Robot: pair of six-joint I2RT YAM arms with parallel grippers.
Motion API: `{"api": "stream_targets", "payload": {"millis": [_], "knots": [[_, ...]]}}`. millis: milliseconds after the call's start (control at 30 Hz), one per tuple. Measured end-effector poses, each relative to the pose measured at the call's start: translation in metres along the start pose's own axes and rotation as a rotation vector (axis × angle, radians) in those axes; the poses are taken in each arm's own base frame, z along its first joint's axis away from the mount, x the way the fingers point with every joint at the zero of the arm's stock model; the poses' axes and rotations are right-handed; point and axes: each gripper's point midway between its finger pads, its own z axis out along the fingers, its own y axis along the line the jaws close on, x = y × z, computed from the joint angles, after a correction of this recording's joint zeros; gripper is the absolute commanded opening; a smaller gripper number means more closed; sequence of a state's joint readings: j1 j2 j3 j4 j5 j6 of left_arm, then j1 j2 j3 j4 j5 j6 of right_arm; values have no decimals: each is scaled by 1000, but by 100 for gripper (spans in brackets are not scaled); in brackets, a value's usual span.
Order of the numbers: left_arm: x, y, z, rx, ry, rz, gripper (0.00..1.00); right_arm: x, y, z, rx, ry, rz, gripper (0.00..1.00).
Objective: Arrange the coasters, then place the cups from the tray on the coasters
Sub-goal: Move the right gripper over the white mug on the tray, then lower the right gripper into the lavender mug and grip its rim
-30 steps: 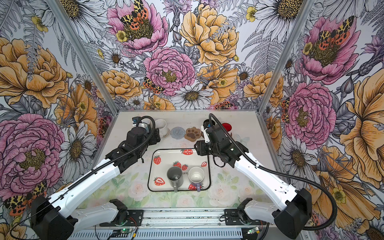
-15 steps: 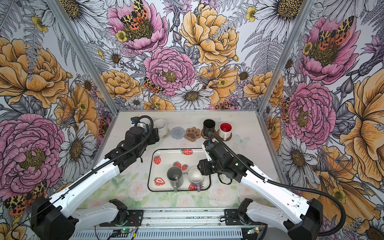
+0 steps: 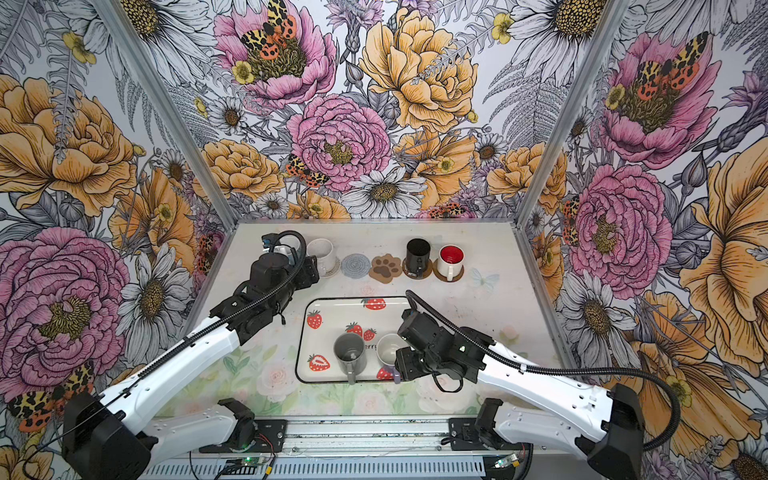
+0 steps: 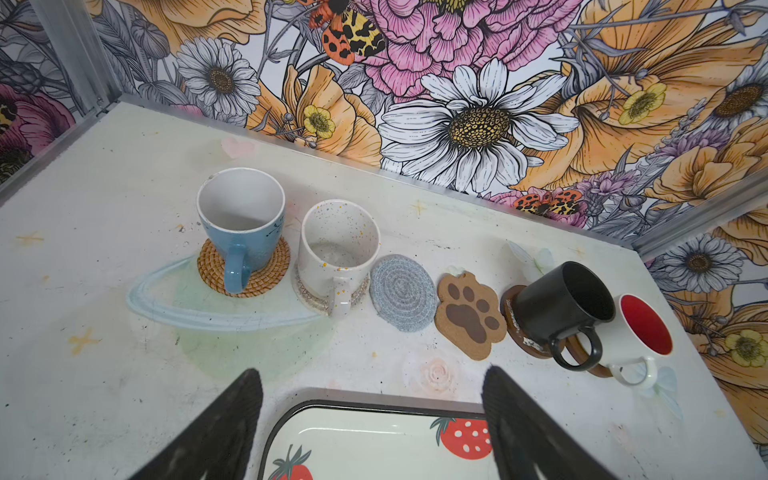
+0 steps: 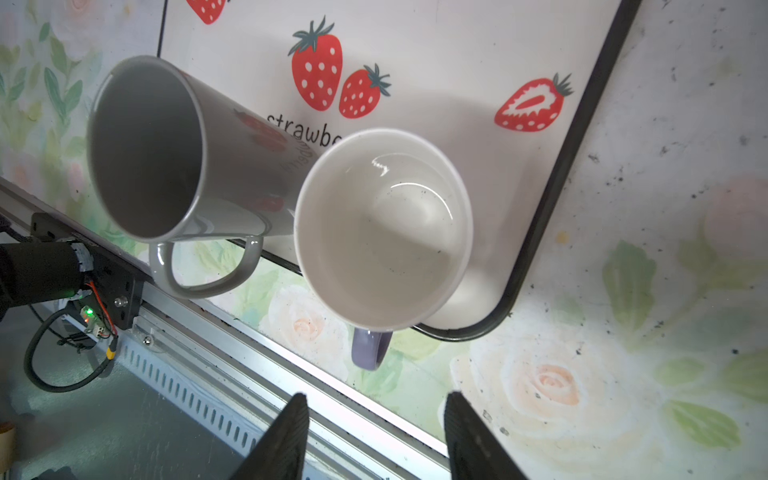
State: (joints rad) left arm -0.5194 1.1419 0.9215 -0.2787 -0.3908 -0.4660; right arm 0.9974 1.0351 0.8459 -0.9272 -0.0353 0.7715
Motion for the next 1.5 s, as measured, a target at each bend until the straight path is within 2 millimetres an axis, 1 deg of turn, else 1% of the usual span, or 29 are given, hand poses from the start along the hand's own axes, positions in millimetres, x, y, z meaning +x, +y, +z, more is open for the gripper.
{"api": "stream_targets", "payload": {"millis": [167, 367, 533, 733, 1000, 1233, 1367, 1500], "knots": [[1, 0, 1, -1, 2, 1, 85, 12, 2, 17, 51, 65, -18, 56], [2, -1, 3, 3, 5, 0, 85, 21, -2, 35, 119, 124, -23, 56], [0, 0, 4, 5, 1, -5, 85, 22, -6, 43, 150, 138, -23, 56], [-1, 1, 4, 3, -2, -11, 85, 19, -5, 54, 164, 140, -24, 56], [-1, 3, 5, -1, -1, -14, 85, 12, -1, 64, 163, 121, -24, 55], [2, 8, 7, -12, 4, -17, 85, 11, -3, 69, 181, 119, -25, 51], [2, 8, 8, -14, 4, -18, 85, 10, -5, 70, 189, 118, -22, 42], [2, 8, 8, -12, 6, -19, 85, 9, -5, 72, 191, 117, -17, 36]]}}
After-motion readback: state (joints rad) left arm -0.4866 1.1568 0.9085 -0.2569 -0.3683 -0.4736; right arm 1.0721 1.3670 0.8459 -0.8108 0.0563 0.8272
